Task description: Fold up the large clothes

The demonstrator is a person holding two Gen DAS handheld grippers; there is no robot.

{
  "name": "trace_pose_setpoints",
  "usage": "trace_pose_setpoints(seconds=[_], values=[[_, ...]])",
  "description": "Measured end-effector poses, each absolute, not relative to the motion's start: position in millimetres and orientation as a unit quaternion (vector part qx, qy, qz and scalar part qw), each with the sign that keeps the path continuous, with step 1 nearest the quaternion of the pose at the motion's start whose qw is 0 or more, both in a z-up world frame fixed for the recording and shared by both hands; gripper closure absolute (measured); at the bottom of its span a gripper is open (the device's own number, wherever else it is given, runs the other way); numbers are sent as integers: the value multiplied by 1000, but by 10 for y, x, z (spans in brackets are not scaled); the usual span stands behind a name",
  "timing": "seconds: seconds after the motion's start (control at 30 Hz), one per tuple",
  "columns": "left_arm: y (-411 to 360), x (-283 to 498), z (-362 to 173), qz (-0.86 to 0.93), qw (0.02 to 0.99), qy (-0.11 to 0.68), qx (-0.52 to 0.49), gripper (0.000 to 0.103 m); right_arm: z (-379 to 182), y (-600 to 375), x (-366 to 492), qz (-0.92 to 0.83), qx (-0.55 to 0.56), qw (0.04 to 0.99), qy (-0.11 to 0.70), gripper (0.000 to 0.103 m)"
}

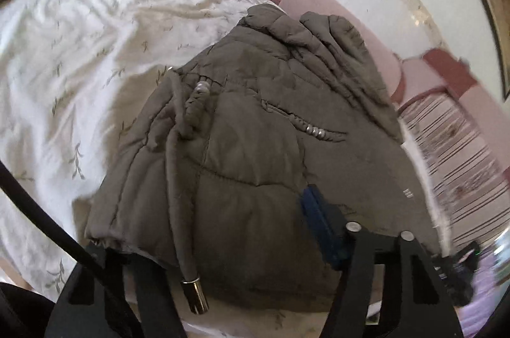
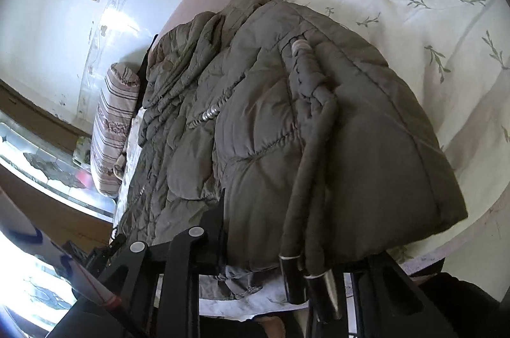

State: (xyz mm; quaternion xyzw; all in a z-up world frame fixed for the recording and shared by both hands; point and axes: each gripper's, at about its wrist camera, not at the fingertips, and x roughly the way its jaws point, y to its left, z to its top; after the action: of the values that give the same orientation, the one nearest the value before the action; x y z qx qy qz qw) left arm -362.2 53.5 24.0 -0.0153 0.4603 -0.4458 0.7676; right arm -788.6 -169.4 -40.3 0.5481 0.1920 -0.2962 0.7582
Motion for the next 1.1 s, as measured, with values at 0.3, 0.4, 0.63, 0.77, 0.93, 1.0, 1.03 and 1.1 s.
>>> trace_pose_setpoints(seconds=[0.3, 0.4, 0.63, 0.77, 0.93, 1.0, 1.03, 1.1], values=[[247, -4006, 165, -423, 812, 382, 127, 36, -427, -1630, -7836, -315, 520, 770, 194, 74], [212, -4030, 140, -419, 816, 374, 136, 32, -431, -1620, -7860, -315, 518, 772, 192, 74], [156, -4071, 139, -402, 827, 362, 151, 26, -305, -1601, -7847, -317, 495, 783, 204, 82], [137, -4127, 142, -383, 841, 344, 167, 25, -213, -1567, -7806, -319, 476, 793, 208, 82], [107, -4048, 107, -366, 844, 362, 149, 17, -358, -1613, -7810, -317, 496, 777, 224, 77], [98, -4030, 115, -364, 843, 369, 143, 19, -349, -1612, -7809, -317, 495, 777, 226, 79], [88, -4046, 119, -366, 842, 367, 145, 26, -335, -1598, -7795, -321, 488, 779, 229, 81], [70, -4109, 146, -373, 842, 358, 153, 40, -255, -1541, -7727, -334, 452, 791, 242, 86]])
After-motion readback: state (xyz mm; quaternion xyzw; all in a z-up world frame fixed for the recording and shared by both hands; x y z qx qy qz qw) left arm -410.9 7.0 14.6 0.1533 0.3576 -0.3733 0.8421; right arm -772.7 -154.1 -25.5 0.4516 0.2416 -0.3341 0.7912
